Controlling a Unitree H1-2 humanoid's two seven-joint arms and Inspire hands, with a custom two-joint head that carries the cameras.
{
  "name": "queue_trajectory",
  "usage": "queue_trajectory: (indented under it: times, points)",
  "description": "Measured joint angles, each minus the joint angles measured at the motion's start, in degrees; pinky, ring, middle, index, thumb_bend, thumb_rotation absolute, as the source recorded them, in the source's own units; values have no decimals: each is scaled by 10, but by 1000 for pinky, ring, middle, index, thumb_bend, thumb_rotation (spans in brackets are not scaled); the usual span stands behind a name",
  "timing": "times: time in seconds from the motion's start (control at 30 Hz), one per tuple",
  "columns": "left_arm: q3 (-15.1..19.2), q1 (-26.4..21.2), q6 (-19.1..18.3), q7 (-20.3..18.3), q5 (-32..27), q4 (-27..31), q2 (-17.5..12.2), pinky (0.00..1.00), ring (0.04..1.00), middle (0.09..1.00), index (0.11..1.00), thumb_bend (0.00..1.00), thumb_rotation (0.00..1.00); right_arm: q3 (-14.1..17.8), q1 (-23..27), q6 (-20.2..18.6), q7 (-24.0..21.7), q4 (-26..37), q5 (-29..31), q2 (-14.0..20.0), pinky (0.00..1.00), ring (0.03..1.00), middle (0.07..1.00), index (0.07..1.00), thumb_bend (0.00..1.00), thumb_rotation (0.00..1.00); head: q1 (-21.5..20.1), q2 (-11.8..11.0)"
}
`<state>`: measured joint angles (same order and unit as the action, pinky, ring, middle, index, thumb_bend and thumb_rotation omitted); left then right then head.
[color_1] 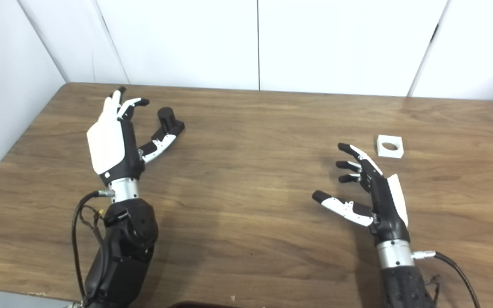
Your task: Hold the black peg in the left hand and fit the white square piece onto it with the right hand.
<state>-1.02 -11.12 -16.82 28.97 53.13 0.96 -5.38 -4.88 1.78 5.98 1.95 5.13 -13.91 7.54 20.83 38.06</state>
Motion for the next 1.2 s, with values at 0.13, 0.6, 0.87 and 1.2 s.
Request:
queue_trajectory:
  times: [0.13, 0.6, 0.87, 1.2]
  points:
    - [1, -8, -18, 1, 8, -1, -5, 922, 989, 990, 701, 779, 383, 0, 0, 2, 0, 0, 0, 0, 609, 749, 870, 819, 817, 378, -2, 2]
    - [-21, -32, -89, 5, 53, -69, -27, 1000, 1000, 999, 690, 869, 491, 1, -1, 8, 0, 1, 0, 0, 613, 739, 870, 806, 814, 363, -8, 4]
    - [-24, -43, -91, 2, 42, -114, -32, 1000, 1000, 992, 660, 888, 481, 2, -1, 10, 1, 2, 0, 0, 620, 739, 872, 802, 814, 366, -8, 5]
    - [-26, -45, -91, 6, 19, -152, -36, 1000, 1000, 979, 620, 902, 466, 2, -1, 9, 1, 2, -3, 0, 632, 741, 873, 800, 817, 371, -12, 6]
